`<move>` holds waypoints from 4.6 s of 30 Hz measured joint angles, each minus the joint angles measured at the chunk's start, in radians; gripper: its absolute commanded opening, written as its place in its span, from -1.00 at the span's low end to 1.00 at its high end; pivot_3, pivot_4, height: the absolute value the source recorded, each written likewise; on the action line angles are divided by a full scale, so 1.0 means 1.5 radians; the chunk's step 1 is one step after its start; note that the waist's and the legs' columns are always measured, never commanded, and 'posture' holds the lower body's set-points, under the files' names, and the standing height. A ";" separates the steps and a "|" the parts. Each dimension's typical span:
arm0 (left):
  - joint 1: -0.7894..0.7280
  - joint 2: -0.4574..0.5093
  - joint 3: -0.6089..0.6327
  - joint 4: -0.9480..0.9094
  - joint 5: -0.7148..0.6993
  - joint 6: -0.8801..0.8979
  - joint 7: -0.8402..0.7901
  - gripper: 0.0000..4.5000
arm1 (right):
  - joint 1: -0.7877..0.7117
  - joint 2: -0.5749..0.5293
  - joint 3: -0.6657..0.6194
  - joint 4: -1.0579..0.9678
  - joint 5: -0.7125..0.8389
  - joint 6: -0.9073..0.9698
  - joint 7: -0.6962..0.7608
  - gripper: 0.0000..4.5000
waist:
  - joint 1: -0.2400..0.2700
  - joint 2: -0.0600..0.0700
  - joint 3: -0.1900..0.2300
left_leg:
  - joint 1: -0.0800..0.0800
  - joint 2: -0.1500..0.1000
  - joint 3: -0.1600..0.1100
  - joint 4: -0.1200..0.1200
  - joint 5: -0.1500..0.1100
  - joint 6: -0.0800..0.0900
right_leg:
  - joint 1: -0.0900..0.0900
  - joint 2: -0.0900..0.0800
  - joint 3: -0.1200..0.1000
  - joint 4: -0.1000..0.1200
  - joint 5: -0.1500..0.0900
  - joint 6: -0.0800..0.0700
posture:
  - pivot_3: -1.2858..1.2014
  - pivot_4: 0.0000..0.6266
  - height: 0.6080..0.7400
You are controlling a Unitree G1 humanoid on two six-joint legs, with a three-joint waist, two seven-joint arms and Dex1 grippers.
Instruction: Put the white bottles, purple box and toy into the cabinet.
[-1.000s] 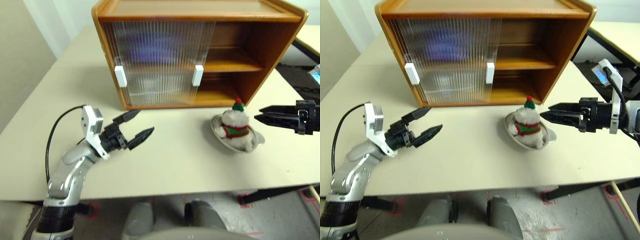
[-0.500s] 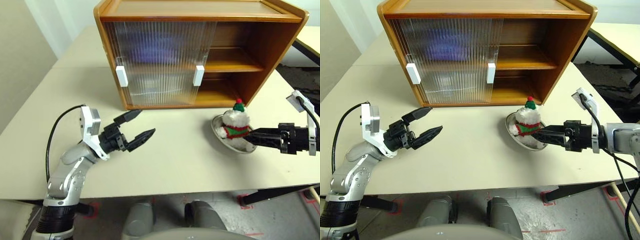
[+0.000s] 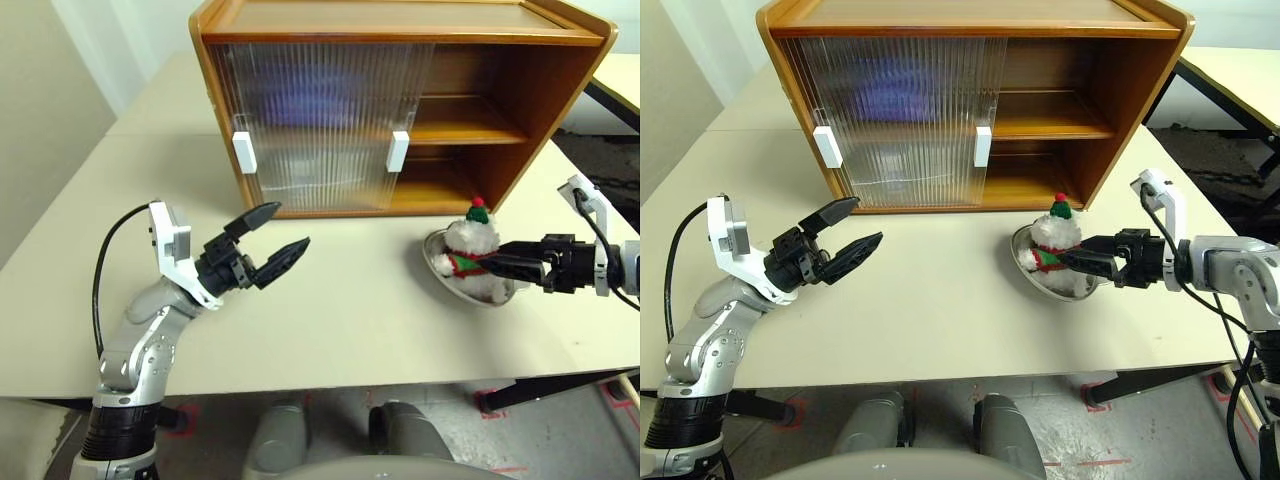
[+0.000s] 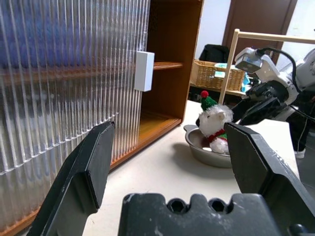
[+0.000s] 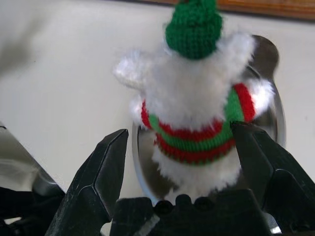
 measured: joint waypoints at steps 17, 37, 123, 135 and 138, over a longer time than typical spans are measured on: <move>-0.001 -0.001 0.000 -0.013 -0.012 0.008 0.024 1.00 | -0.021 0.026 0.006 0.002 -0.011 -0.001 0.016 -0.94 | 0.001 0.000 0.000 | 0.000 0.000 0.000 0.000 0.000 0.000 | 0.000 0.000 0.000 0.000 0.001 -0.002 | 0.18 -0.99 1.00; -0.014 -0.003 -0.001 -0.008 -0.012 0.009 0.026 1.00 | -0.299 0.044 -0.074 0.169 -0.002 -0.066 0.001 -0.95 | -0.001 0.000 -0.001 | 0.000 0.000 0.000 0.005 0.000 0.001 | 0.001 0.000 0.000 0.001 0.003 -0.001 | 0.19 -1.00 1.00; 0.027 -0.001 -0.002 -0.014 -0.011 -0.008 0.022 1.00 | 0.060 0.107 -0.263 0.300 0.037 0.132 -0.055 0.99 | 0.016 0.003 -0.001 | -0.006 0.000 0.000 0.008 0.001 0.002 | 0.000 0.000 0.000 0.001 0.003 0.002 | 0.21 -0.93 1.00; 0.026 0.000 -0.002 -0.015 -0.011 -0.006 0.027 1.00 | 0.049 0.141 -0.264 0.259 0.070 0.141 -0.070 -0.28 | 0.017 0.003 -0.001 | -0.007 0.000 -0.001 0.008 0.001 0.002 | 0.000 0.001 0.000 0.001 0.003 0.002 | 0.21 -0.94 1.00; 0.025 0.000 -0.001 -0.015 -0.011 -0.006 0.027 1.00 | 0.057 0.142 -0.267 0.252 0.084 0.147 -0.068 -0.74 | 0.017 0.003 -0.001 | -0.007 0.000 -0.001 0.008 0.001 0.002 | 0.000 0.001 0.000 0.001 0.003 0.002 | 0.21 -0.94 1.00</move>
